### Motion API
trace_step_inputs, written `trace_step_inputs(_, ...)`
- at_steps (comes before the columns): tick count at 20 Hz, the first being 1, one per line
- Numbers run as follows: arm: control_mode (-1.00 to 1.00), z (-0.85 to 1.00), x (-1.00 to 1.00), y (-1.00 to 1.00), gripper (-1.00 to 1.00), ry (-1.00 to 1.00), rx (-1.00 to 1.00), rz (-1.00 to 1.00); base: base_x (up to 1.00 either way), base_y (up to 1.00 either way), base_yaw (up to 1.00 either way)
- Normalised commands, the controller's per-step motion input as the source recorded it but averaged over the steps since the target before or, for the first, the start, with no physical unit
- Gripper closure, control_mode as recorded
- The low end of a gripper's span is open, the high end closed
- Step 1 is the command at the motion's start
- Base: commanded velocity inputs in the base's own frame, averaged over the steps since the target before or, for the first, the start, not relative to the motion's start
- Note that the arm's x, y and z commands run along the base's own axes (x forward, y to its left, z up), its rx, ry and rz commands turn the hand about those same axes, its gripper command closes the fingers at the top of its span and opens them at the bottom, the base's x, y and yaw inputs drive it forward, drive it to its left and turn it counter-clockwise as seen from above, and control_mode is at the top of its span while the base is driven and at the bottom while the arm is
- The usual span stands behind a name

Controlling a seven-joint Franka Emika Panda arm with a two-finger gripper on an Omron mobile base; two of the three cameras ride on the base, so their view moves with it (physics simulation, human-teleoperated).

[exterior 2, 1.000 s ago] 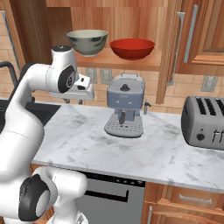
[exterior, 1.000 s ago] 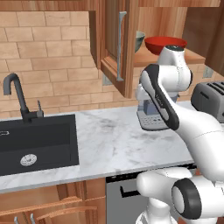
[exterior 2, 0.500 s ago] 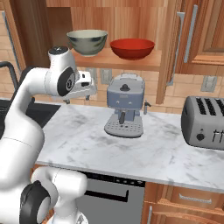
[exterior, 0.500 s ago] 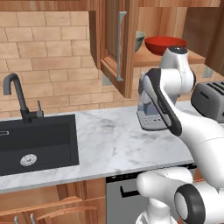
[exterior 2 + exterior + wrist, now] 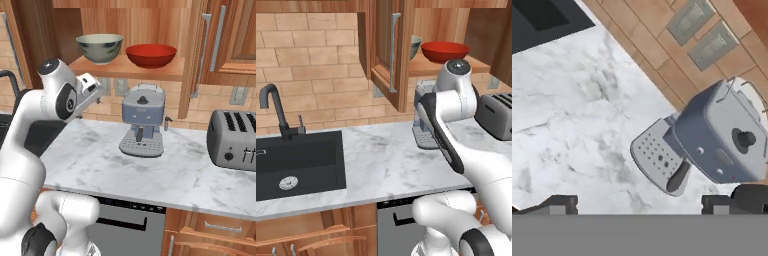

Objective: Pick up the bowls from the cabinet and place each bowl in front of a stool on the dining counter.

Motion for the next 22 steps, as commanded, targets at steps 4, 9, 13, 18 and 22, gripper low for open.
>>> trace_step_inputs(4,-1.0,0.47,0.0,0.0,-1.0,-0.11,-0.2,0.38,0.0,0.0,0.0)
trace_step_inputs(9,-1.0,0.33,0.0,-0.04,-1.0,0.0,-0.12,0.4,0.0,0.0,0.0)
trace_step_inputs(13,-1.0,0.09,0.0,0.0,-1.0,-0.01,-0.1,0.39,0.0,0.0,0.0)
trace_step_inputs(18,-1.0,0.0,-0.08,0.0,-1.0,-0.25,-0.19,0.33,0.0,0.0,0.0)
trace_step_inputs(22,-1.0,0.02,-0.04,-0.01,-1.0,-0.37,-0.1,0.26,0.0,0.0,0.0)
